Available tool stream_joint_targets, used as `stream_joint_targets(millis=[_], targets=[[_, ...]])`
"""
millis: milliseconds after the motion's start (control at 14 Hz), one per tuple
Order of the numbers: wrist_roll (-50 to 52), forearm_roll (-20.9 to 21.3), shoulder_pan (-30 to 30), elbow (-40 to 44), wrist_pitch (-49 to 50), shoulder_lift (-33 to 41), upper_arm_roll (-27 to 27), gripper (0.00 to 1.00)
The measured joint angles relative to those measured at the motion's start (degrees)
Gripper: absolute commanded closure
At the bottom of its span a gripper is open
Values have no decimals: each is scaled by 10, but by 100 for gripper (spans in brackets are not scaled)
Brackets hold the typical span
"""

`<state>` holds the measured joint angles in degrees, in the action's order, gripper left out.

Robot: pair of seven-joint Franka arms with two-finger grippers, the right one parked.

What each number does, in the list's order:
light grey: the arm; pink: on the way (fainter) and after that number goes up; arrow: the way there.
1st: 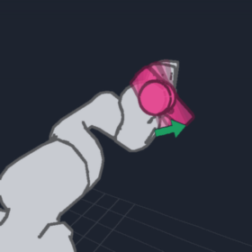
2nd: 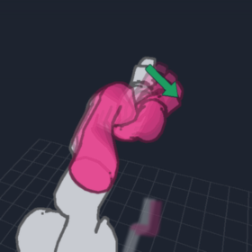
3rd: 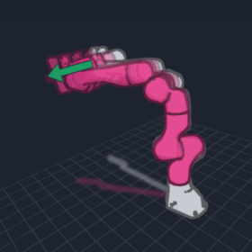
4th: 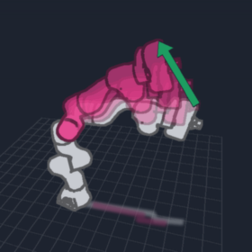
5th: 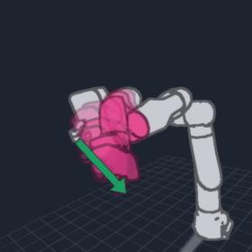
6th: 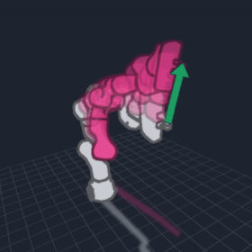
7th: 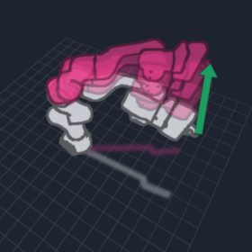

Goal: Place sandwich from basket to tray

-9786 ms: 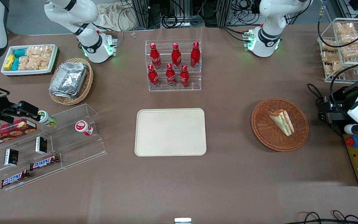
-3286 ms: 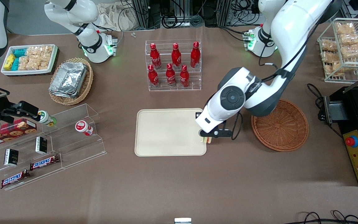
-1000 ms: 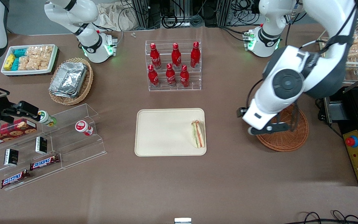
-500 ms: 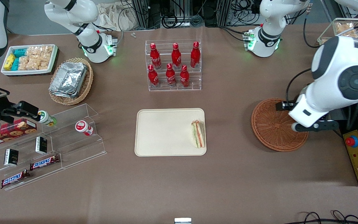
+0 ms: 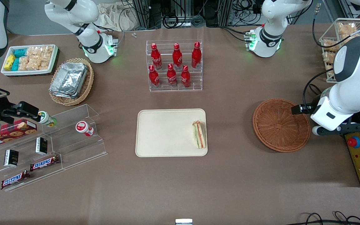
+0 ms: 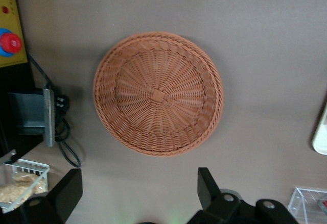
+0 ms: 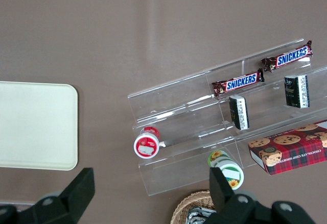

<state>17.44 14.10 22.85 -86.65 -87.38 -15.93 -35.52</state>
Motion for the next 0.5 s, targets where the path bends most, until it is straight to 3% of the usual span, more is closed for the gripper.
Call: stream_joint_targets(millis=[71, 214, 357, 500], targets=[[0, 8, -1, 1, 0, 0, 2, 0], [0, -28, -11, 12, 0, 3, 38, 0], [-13, -63, -54, 23, -4, 8, 123, 0], [-17, -72, -115, 25, -12, 12, 194, 0]])
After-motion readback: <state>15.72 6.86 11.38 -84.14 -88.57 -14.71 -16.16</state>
